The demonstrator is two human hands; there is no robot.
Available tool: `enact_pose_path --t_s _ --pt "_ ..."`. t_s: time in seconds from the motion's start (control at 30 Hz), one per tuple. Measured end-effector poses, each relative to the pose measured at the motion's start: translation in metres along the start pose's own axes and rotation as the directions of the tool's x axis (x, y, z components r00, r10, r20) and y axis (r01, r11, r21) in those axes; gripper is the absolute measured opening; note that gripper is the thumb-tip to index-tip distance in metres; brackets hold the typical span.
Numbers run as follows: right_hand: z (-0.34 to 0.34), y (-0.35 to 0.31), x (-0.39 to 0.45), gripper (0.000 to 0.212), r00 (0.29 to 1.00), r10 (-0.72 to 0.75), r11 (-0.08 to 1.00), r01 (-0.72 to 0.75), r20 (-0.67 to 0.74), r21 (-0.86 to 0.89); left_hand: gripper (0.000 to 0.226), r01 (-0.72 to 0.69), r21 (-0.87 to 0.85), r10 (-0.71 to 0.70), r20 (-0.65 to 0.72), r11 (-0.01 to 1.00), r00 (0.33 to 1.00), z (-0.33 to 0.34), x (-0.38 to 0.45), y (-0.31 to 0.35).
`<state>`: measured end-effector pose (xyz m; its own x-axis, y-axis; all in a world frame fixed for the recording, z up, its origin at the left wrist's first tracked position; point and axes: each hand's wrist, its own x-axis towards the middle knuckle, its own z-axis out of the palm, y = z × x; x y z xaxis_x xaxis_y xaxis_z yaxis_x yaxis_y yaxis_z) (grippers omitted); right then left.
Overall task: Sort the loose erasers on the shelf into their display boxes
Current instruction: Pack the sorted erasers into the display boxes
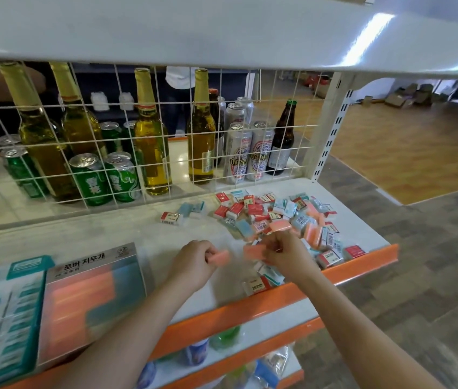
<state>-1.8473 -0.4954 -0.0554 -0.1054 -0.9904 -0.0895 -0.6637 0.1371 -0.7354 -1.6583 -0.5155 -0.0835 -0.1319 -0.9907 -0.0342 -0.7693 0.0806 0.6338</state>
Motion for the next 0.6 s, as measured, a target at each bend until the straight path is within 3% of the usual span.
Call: enact_pose_path --t_s 0.23,0.37,0.6 --pt "-0.006 -0.015 -0.006 0.02 0.999 -0.018 0.95 0.026 -0.03 0.311 0.016 0.019 -0.381 -0.07 -0.12 0.925 0.99 -0.024 -0.005 0.008" --pt "0.001 -0.027 -0.012 0.022 1.0 -0.025 0.872 0.027 -0.011 0.488 0.024 0.037 -0.58 -0.103 -0.082 0.813 0.991 -0.043 -0.019 0.01" --pt "0.023 -0.045 -0.026 0.024 0.994 -0.102 0.847 0.067 0.037 0.527 0.028 0.041 -0.548 -0.109 -0.092 0.835 0.99 -0.065 -0.044 -0.006"
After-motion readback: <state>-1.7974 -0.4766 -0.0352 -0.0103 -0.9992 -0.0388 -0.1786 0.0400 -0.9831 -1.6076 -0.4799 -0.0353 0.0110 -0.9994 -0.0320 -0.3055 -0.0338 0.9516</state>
